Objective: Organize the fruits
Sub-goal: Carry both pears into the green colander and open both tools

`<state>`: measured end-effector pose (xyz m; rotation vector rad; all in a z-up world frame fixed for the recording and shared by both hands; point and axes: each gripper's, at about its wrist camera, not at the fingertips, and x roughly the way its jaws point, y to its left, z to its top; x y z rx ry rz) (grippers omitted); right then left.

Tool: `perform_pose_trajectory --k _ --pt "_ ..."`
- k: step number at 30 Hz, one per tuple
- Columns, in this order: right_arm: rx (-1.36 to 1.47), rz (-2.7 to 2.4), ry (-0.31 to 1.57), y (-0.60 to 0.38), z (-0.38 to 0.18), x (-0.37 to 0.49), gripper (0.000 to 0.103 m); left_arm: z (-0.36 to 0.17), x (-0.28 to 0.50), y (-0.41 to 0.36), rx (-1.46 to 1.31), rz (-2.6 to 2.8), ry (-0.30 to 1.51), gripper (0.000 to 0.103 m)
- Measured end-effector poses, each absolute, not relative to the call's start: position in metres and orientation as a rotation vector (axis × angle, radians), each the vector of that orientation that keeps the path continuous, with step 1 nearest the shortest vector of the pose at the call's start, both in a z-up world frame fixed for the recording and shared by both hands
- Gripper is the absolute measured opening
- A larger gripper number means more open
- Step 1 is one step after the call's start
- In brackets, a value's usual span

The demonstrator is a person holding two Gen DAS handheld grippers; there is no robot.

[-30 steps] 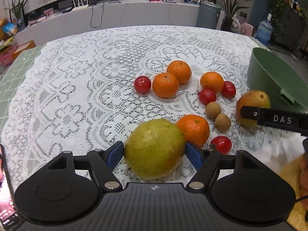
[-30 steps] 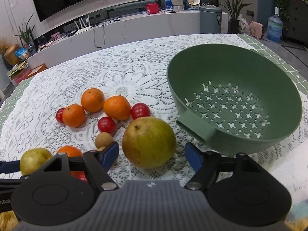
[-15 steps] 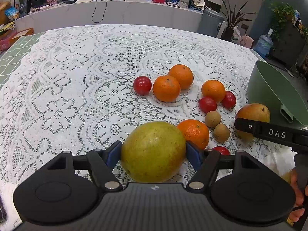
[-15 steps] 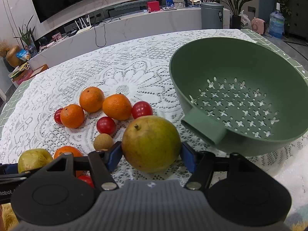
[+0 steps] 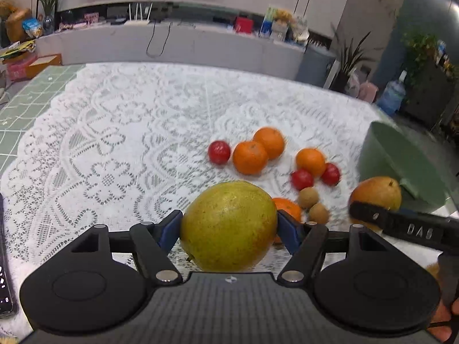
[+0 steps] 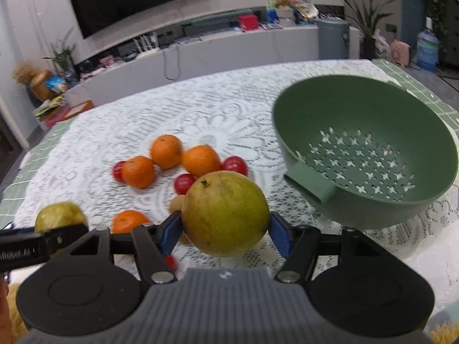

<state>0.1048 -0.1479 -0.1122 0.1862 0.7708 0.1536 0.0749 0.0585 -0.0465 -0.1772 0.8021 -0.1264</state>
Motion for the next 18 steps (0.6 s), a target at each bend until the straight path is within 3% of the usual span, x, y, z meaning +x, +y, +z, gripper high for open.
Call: perform_pose_trajectory --k 9,18 --pt "0.146 0.265 0.674 -0.157 -0.077 0.061 0.062 -0.007 0.052 0.045 -0.22 -0.197 0.751 0.081" --pt "0.002 0.234 0.635 -0.205 -0.039 0.061 0.062 0.034 0.08 -0.023 -0.118 -0.363 0.73 0.081"
